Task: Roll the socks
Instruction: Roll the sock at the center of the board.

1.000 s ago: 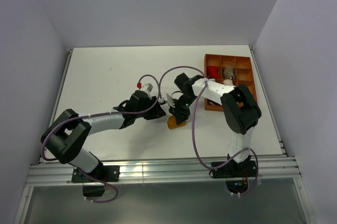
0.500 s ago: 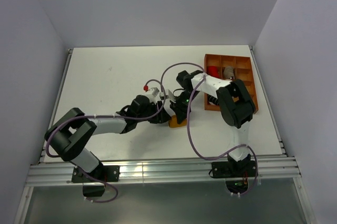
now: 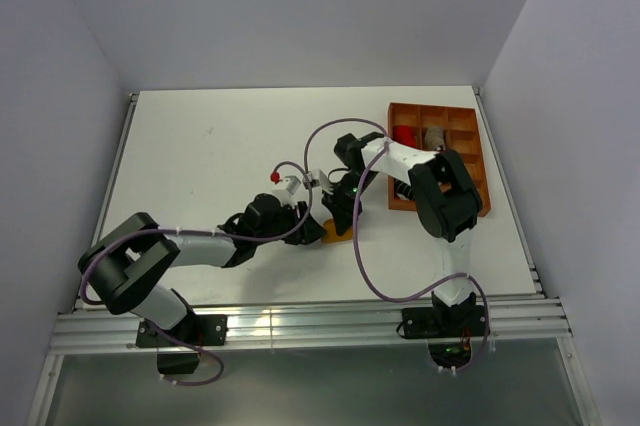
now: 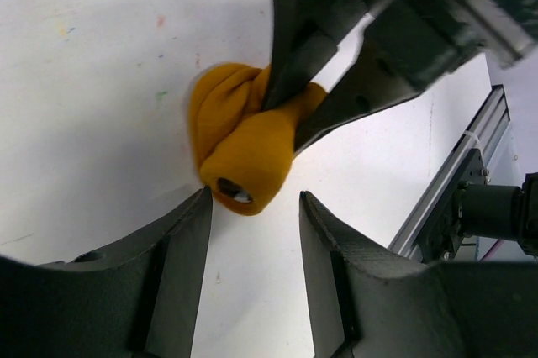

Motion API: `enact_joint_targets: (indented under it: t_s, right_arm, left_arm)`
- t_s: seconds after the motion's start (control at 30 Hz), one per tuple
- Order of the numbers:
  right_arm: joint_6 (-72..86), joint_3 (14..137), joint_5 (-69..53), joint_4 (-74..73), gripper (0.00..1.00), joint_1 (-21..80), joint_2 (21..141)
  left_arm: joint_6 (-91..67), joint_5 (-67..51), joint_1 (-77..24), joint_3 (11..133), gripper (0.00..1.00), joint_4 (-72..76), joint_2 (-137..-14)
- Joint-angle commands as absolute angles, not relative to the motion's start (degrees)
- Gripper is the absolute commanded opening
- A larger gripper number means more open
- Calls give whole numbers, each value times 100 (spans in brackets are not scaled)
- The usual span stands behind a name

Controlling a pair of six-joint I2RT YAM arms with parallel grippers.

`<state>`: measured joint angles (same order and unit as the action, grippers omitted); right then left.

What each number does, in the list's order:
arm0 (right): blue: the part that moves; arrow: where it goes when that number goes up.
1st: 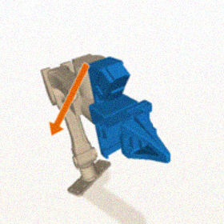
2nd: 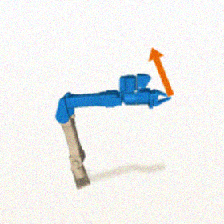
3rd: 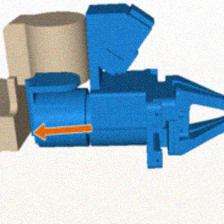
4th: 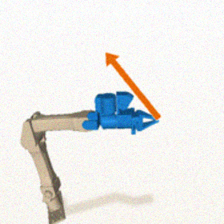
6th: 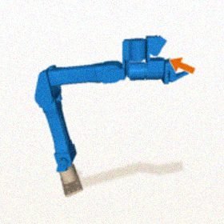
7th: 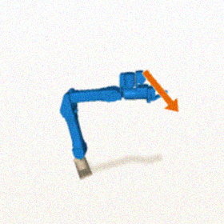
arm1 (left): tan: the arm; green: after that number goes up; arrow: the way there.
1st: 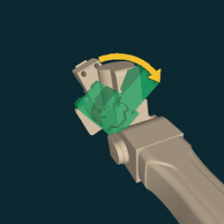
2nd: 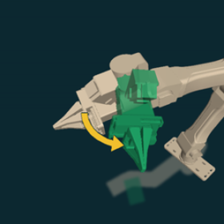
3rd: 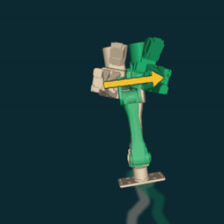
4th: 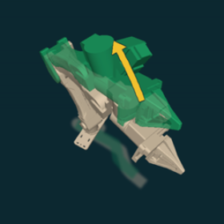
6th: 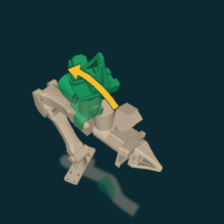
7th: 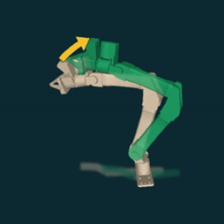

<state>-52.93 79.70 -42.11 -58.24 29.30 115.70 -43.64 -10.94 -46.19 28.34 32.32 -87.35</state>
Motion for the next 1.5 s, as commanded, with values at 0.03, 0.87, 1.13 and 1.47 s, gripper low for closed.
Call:
enact_joint_targets:
  t_s: [0.03, 0.87, 1.13, 1.47]
  right_arm:
    - [-5300, 7971, -3674, -6002, 29, 2865, 11997]
    - [-5186, 8323, -3753, -6346, 30, 2742, 12366]
    - [-5019, 8262, -3700, -6162, 32, 2733, 12314]
    - [-4746, 7428, -3524, -5195, 51, 2654, 11470]
  left_arm:
    - [-4201, -905, -4781, 3102, 52, 3577, -8745]
    - [-4184, -229, -5212, 3744, 31, 2884, -9554]
    - [-4306, 255, -5449, 4174, 0, 1847, -9720]
    - [-4631, 861, -5757, 4878, 0, 563, -10169]
